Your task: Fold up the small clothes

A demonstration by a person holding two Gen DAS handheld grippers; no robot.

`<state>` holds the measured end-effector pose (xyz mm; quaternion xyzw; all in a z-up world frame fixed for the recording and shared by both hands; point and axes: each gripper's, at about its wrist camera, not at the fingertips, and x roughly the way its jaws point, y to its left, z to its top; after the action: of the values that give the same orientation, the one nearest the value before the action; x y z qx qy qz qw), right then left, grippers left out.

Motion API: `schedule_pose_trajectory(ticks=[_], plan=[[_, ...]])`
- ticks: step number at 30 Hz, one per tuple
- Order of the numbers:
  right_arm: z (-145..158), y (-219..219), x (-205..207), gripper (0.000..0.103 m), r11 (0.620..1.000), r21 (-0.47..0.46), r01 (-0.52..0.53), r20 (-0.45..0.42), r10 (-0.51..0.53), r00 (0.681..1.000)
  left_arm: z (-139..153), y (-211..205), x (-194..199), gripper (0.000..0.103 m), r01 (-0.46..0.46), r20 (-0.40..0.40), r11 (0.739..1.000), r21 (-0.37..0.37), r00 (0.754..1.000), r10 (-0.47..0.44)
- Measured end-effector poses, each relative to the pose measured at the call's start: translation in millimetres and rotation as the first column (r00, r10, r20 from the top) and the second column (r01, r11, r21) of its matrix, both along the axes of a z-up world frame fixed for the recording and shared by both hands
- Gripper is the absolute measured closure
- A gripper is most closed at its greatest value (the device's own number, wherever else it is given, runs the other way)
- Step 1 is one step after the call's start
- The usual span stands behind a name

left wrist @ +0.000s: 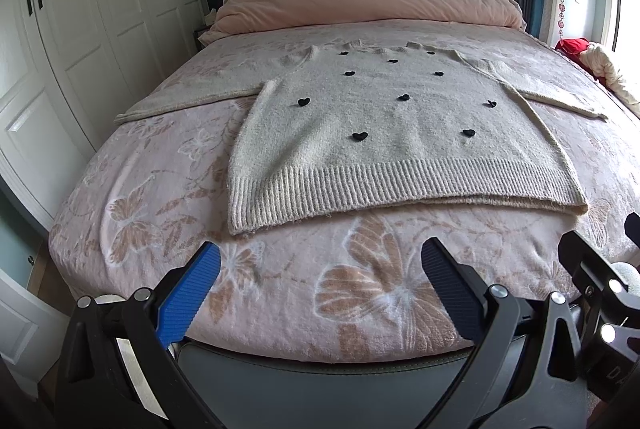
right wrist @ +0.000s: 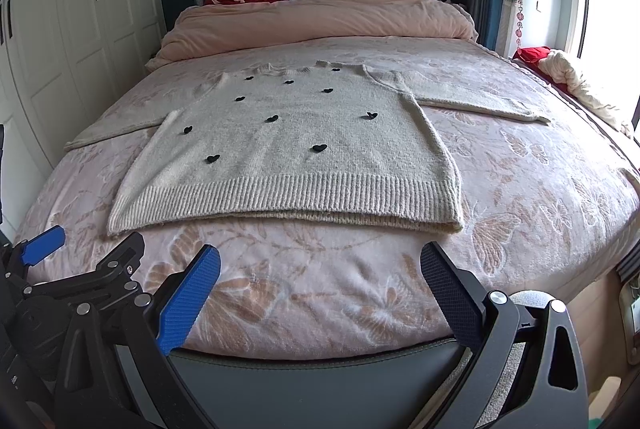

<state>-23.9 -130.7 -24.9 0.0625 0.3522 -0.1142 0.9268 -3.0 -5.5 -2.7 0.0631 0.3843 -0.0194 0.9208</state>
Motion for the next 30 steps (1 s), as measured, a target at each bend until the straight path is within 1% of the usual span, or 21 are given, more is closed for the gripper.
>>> schedule_pose_trajectory(ticks=[30], plan=[[-1.4, 0.8, 1.1, 0.005, 1.0, 0.002, -0.001, -0.006, 0.001, 1.0, -1.1, -0.6, 0.1, 0.005, -0.002, 0.0, 1.0, 0.003, 1.0, 0.002]])
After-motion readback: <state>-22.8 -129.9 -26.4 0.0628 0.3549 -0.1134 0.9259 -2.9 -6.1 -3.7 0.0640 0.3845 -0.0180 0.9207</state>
